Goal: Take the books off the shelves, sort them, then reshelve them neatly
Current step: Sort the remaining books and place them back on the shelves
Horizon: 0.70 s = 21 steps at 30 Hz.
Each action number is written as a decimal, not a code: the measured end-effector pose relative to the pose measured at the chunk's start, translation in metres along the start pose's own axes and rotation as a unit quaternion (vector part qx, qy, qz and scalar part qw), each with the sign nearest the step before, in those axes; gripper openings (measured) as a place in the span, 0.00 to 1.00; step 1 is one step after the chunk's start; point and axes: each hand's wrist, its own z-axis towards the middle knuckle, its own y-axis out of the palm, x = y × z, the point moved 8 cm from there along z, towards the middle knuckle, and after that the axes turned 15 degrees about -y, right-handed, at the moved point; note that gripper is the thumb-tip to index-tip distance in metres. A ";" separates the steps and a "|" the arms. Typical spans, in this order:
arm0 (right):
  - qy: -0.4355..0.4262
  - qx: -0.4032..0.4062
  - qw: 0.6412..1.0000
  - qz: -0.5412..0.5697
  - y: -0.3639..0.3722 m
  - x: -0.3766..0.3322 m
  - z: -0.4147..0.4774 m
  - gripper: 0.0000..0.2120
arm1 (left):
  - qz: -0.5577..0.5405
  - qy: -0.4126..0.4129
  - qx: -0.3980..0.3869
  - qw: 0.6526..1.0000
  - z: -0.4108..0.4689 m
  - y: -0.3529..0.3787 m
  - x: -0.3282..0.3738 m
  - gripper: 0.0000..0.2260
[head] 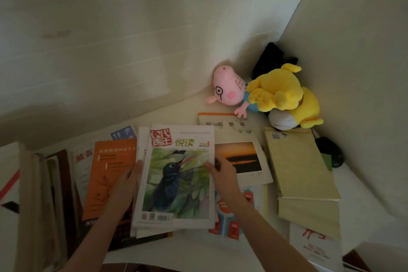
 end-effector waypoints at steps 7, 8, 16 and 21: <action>0.007 0.055 0.986 -0.156 -0.081 0.031 -0.011 0.21 | 0.081 -0.007 0.053 0.995 -0.006 0.007 -0.005 0.19; 0.009 0.086 0.974 -0.209 -0.105 0.038 -0.007 0.23 | 0.088 0.001 0.060 0.994 -0.008 0.007 -0.005 0.18; 0.076 -0.042 0.862 -0.499 -0.125 0.052 0.047 0.35 | 0.043 0.031 0.061 0.997 -0.017 0.006 -0.009 0.16; 0.072 0.008 0.912 -0.404 -0.144 0.030 0.037 0.29 | 0.025 0.034 0.046 0.998 -0.016 0.007 -0.007 0.14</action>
